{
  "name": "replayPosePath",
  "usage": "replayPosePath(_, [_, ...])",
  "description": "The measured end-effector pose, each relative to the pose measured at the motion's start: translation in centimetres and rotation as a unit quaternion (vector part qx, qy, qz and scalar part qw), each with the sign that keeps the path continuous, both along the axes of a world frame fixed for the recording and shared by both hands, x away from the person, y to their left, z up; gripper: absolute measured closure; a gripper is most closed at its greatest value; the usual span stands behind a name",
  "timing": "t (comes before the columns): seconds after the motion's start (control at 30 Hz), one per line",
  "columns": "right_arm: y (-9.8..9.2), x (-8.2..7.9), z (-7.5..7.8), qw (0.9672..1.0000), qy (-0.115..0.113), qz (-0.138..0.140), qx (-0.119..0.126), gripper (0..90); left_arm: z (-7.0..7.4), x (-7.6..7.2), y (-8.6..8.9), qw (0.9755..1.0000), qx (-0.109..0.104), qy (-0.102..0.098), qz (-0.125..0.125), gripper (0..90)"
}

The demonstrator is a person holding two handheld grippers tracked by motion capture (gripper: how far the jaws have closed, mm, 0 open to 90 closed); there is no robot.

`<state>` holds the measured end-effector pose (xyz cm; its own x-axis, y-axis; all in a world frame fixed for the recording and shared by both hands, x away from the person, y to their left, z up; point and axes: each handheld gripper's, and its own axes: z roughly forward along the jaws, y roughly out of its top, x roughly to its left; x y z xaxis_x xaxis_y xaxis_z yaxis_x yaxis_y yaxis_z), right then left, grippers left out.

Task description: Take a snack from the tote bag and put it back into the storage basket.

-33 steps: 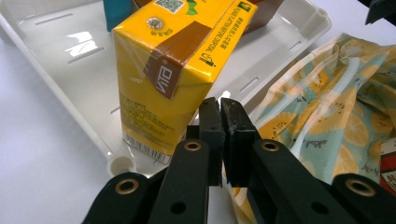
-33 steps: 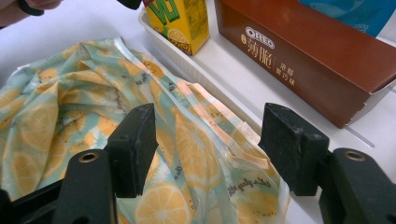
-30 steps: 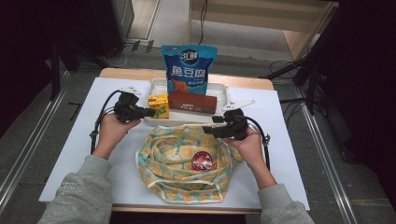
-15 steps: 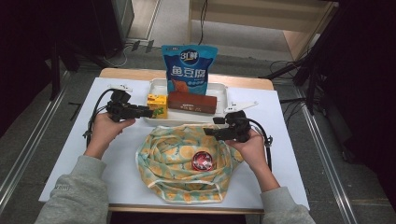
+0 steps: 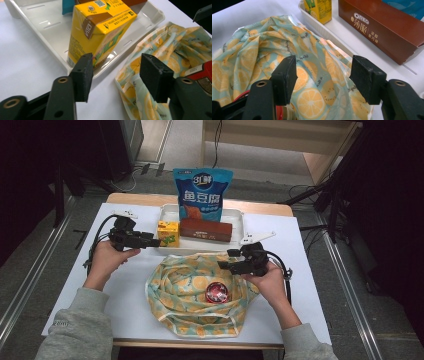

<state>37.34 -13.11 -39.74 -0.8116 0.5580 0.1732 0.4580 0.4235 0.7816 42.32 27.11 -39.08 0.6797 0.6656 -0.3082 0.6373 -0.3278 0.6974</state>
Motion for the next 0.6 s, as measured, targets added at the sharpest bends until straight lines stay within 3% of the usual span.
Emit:
replayPosePath(0.3, [-0.1, -0.7, -0.2, 1.0, 0.004, 0.004, 0.002, 39.3, 0.3, -0.3, 0.5, 1.0, -0.006, 0.0, -0.003, 37.0])
replayPosePath(0.6, [0.1, -1.5, -0.3, 0.9999, 0.004, 0.013, -0.001, 39.6, 0.2, -0.3, 0.7, 1.0, 0.0, -0.002, -0.001, 35.7])
